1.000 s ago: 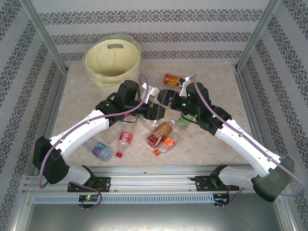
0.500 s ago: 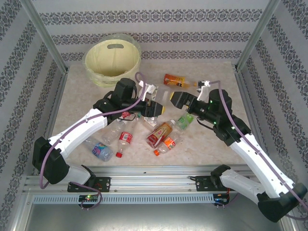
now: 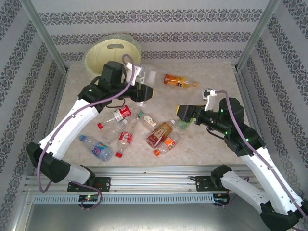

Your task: Put the plastic bottles in the bin

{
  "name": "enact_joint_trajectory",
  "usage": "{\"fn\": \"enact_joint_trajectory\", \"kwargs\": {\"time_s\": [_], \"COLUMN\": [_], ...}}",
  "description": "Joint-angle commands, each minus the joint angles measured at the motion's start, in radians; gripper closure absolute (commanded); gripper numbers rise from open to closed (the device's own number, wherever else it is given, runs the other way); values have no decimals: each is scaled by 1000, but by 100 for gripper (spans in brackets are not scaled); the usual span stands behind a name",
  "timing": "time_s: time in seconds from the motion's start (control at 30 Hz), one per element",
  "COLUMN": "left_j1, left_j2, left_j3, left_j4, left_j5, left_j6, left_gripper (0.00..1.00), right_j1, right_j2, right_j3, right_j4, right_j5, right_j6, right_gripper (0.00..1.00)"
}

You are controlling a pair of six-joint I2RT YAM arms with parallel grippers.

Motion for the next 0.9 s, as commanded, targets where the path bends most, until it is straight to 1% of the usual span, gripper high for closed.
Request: {"fn": "enact_joint_trajectory", "kwargs": {"time_s": [0.0, 0.1, 0.2, 0.47, 0.7, 0.87], "left_j1": [31, 52, 78, 164, 238, 285], "left_j2": [58, 115, 174, 381, 625, 688], "left_j3": [113, 228, 332, 667, 1027, 1047], "left_j4": [-177, -253, -306, -476, -637, -618], "left_j5": [-164, -247, -305, -395, -442, -463], "left_j6": [97, 129, 154, 161, 132, 113], "left_gripper": [43, 43, 42, 41, 41, 40], "right_j1": [-7, -9, -8, -7, -7, -7], "right_j2": [-22, -36, -26, -24, -25, -30], "right_j3": [46, 47, 56, 36, 30, 25], "right_j4": [-63, -75, -94, -109, -133, -141], "right_j5": [20, 37, 19, 20, 45, 61], "right_j6": [-65, -89, -115, -143, -147, -142], "right_gripper": [2, 2, 2, 2, 2, 2]}}
